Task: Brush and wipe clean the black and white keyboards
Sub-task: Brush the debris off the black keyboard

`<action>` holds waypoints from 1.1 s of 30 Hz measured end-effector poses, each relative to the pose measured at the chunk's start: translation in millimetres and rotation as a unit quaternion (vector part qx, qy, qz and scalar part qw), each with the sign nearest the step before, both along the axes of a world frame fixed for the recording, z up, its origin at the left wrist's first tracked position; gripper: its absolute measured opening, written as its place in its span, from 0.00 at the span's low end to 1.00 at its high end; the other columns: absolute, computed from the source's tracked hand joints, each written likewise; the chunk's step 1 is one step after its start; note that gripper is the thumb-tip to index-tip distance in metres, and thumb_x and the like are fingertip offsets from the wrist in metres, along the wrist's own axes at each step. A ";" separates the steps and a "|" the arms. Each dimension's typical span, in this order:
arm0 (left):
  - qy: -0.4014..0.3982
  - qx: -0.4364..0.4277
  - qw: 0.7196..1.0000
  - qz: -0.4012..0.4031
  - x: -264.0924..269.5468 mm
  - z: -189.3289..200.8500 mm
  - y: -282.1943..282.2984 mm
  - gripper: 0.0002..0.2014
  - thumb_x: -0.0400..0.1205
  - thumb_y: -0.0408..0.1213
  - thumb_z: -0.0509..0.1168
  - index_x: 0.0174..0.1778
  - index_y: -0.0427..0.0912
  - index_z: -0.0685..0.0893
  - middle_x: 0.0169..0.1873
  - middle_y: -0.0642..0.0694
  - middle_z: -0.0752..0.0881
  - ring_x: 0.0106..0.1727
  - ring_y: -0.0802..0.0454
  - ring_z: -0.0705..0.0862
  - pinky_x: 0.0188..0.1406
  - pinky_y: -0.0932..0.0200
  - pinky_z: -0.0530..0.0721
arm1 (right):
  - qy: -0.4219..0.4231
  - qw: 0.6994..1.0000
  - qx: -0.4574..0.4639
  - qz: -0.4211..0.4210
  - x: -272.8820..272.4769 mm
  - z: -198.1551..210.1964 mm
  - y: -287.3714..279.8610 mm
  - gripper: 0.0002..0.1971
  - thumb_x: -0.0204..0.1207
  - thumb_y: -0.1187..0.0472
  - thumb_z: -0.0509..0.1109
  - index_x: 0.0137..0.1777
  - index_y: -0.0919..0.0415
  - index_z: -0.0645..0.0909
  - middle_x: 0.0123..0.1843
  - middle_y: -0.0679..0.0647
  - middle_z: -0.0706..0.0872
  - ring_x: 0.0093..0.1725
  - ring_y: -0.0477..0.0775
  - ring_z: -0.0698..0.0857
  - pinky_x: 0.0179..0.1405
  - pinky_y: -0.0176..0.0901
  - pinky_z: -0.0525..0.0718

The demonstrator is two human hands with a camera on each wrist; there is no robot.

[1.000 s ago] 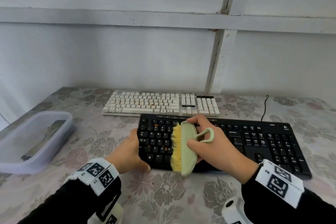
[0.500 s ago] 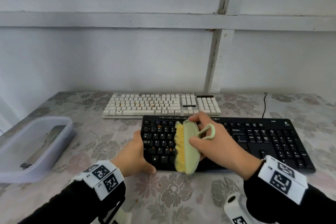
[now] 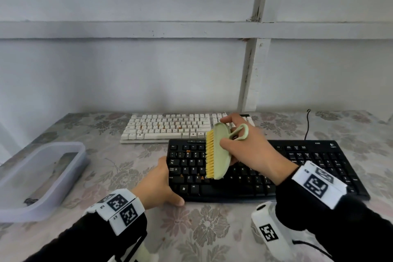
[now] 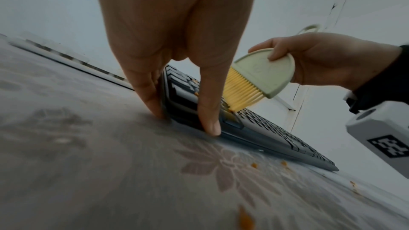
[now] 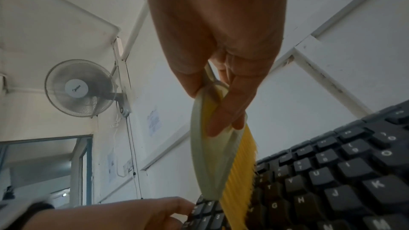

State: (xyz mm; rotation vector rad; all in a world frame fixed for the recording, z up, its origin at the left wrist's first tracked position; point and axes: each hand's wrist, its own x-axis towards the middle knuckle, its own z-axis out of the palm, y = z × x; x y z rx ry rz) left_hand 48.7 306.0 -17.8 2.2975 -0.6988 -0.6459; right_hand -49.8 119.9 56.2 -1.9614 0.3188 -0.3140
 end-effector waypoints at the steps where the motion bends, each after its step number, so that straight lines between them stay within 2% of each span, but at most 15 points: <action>1: 0.006 -0.002 1.000 -0.001 0.3 1.1 0.7 0.47 0.65 0.30 0.79 0.74 0.47 0.57 0.59 0.52 0.78 0.58 0.54 0.78 0.43 0.72 0.74 | 0.003 1.000 -0.001 0.000 2.4 -0.6 1.2 0.17 0.75 0.71 0.64 0.61 0.55 0.73 0.51 0.61 0.84 0.42 0.58 0.89 0.32 0.46 0.90; 4: 0.023 -0.008 1.000 0.000 2.2 1.8 3.7 0.46 0.65 0.28 0.78 0.73 0.48 0.58 0.58 0.54 0.78 0.59 0.54 0.78 0.50 0.67 0.76 | 0.016 1.000 0.002 0.005 3.8 -3.9 4.9 0.16 0.74 0.71 0.64 0.61 0.56 0.72 0.52 0.62 0.83 0.43 0.60 0.89 0.30 0.45 0.90; 7: 0.023 -0.005 1.000 0.003 2.9 1.1 4.0 0.47 0.64 0.28 0.78 0.73 0.48 0.57 0.57 0.54 0.79 0.59 0.54 0.78 0.54 0.63 0.77 | 0.027 0.999 -0.007 0.016 -3.4 -11.1 10.8 0.16 0.74 0.69 0.65 0.60 0.56 0.72 0.50 0.61 0.84 0.43 0.60 0.89 0.33 0.52 0.91; 8: 0.019 0.000 1.000 0.005 2.8 1.1 3.4 0.47 0.64 0.28 0.78 0.73 0.48 0.57 0.57 0.54 0.79 0.59 0.53 0.78 0.55 0.61 0.78 | 0.032 0.999 -0.007 0.021 -7.4 -14.3 13.4 0.15 0.75 0.69 0.65 0.60 0.56 0.71 0.49 0.61 0.84 0.43 0.58 0.89 0.33 0.51 0.91; 11: 0.003 0.015 1.000 0.005 2.2 1.3 1.2 0.47 0.64 0.29 0.79 0.73 0.46 0.56 0.56 0.51 0.80 0.55 0.52 0.79 0.47 0.64 0.78 | 0.058 0.997 -0.002 0.048 -20.7 -23.2 20.0 0.16 0.74 0.68 0.65 0.59 0.55 0.71 0.46 0.60 0.83 0.37 0.53 0.87 0.30 0.45 0.90; 13: 0.000 0.018 1.000 0.003 2.7 0.7 0.4 0.47 0.65 0.30 0.79 0.73 0.46 0.56 0.53 0.52 0.80 0.52 0.54 0.79 0.40 0.69 0.75 | 0.080 0.994 0.006 0.068 -28.0 -24.6 20.7 0.16 0.74 0.69 0.65 0.59 0.53 0.72 0.46 0.65 0.83 0.35 0.55 0.87 0.30 0.45 0.89; 15: -0.001 0.020 1.000 0.000 2.4 0.0 -0.1 0.47 0.65 0.30 0.79 0.72 0.46 0.55 0.51 0.55 0.79 0.49 0.58 0.78 0.37 0.72 0.74 | 0.076 0.995 0.015 0.070 -31.3 -20.4 16.9 0.16 0.74 0.70 0.65 0.58 0.53 0.73 0.49 0.62 0.85 0.37 0.55 0.89 0.30 0.45 0.89; 18: -0.005 0.027 1.000 0.000 2.5 -0.6 -0.3 0.46 0.65 0.30 0.79 0.72 0.46 0.56 0.51 0.55 0.79 0.47 0.60 0.78 0.35 0.72 0.74 | 0.020 0.999 0.029 0.025 -24.7 -8.0 4.9 0.17 0.73 0.72 0.65 0.58 0.54 0.74 0.51 0.59 0.86 0.37 0.51 0.90 0.28 0.42 0.87; 22: -0.003 0.026 1.000 0.000 2.2 0.1 0.2 0.46 0.65 0.30 0.79 0.72 0.46 0.56 0.51 0.55 0.79 0.48 0.59 0.78 0.36 0.72 0.73 | -0.009 0.999 0.018 -0.028 -7.9 -3.4 -3.9 0.17 0.74 0.71 0.65 0.61 0.56 0.72 0.50 0.61 0.85 0.40 0.57 0.90 0.29 0.44 0.89; 26: -0.013 0.027 1.000 -0.002 1.5 1.6 0.4 0.45 0.65 0.30 0.78 0.71 0.46 0.56 0.47 0.59 0.77 0.48 0.58 0.78 0.34 0.73 0.72 | 0.020 1.000 0.014 0.011 -14.4 -20.5 8.8 0.16 0.74 0.71 0.65 0.59 0.55 0.71 0.51 0.60 0.85 0.40 0.55 0.89 0.29 0.42 0.88; 30: -0.014 0.030 0.999 -0.001 1.8 0.2 0.3 0.45 0.65 0.31 0.79 0.71 0.45 0.57 0.48 0.56 0.78 0.49 0.56 0.78 0.33 0.72 0.73 | 0.068 0.996 0.029 0.058 -30.3 -25.8 17.7 0.16 0.74 0.70 0.65 0.58 0.54 0.72 0.49 0.63 0.85 0.40 0.58 0.90 0.30 0.47 0.89; 33: -0.012 0.032 0.999 -0.003 1.6 0.6 0.2 0.44 0.65 0.31 0.79 0.71 0.46 0.57 0.50 0.54 0.79 0.47 0.58 0.78 0.32 0.72 0.73 | 0.030 0.999 0.030 0.030 -25.6 -14.0 10.7 0.16 0.73 0.72 0.65 0.57 0.54 0.74 0.49 0.58 0.85 0.35 0.50 0.89 0.27 0.42 0.87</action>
